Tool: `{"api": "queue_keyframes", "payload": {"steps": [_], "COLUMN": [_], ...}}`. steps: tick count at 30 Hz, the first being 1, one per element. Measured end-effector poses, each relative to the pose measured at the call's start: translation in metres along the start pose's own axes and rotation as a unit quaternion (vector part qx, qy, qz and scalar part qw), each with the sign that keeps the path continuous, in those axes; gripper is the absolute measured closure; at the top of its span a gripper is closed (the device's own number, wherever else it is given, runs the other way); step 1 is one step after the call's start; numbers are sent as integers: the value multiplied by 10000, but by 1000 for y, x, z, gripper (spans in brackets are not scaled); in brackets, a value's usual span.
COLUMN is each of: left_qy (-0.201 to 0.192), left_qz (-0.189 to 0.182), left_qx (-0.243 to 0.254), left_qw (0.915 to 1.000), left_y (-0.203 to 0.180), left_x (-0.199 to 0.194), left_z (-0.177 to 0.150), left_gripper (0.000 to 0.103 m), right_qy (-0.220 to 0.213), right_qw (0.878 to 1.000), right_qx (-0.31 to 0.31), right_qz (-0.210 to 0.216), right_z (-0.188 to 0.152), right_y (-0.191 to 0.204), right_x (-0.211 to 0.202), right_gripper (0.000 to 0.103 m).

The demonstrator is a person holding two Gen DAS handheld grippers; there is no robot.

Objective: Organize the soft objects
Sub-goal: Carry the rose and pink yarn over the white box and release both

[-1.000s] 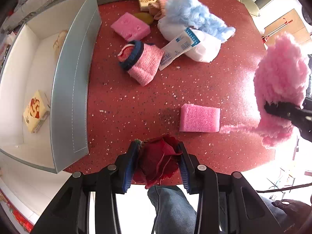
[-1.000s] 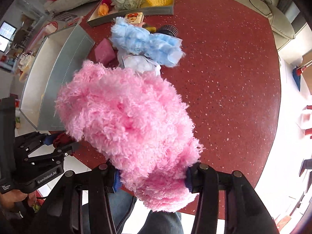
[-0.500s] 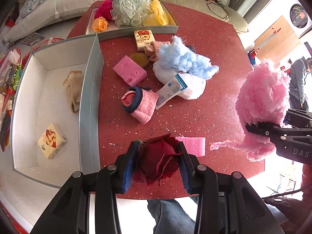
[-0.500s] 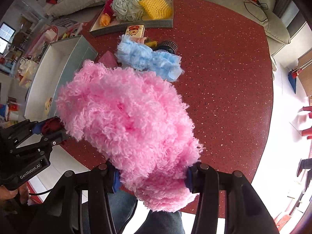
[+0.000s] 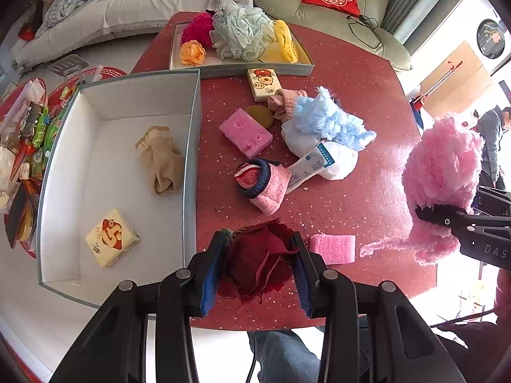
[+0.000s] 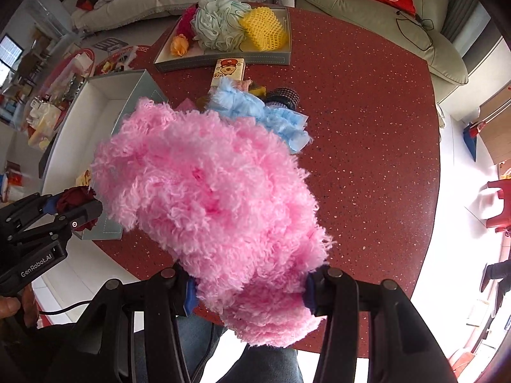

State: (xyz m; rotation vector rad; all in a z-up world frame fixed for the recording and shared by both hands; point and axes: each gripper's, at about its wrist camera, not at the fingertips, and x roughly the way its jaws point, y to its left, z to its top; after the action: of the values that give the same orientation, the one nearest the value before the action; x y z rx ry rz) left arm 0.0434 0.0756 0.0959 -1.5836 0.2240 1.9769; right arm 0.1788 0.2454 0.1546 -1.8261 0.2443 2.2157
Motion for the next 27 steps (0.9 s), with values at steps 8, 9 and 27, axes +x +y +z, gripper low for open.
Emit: {"api": "queue_keyframes", "payload": {"steps": [8, 9, 27], "left_qy": [-227, -248, -369], "left_qz": [6, 6, 338], "left_qx": [-195, -236, -949], "left_qw": [9996, 9994, 9942], "left_y": [22, 25, 83], "left_x": [-8, -8, -3], "left_z": [0, -1, -25], "left_gripper": [61, 61, 61], "right_qy": [-97, -98, -51], "right_qw": [9998, 9997, 9956], "right_qx": [-121, -154, -836], "right_qz": [-131, -144, -428], "right_z": [4, 5, 27], "right_y": [17, 19, 59], "right_x": [-8, -8, -11], "right_gripper": [50, 50, 50]}}
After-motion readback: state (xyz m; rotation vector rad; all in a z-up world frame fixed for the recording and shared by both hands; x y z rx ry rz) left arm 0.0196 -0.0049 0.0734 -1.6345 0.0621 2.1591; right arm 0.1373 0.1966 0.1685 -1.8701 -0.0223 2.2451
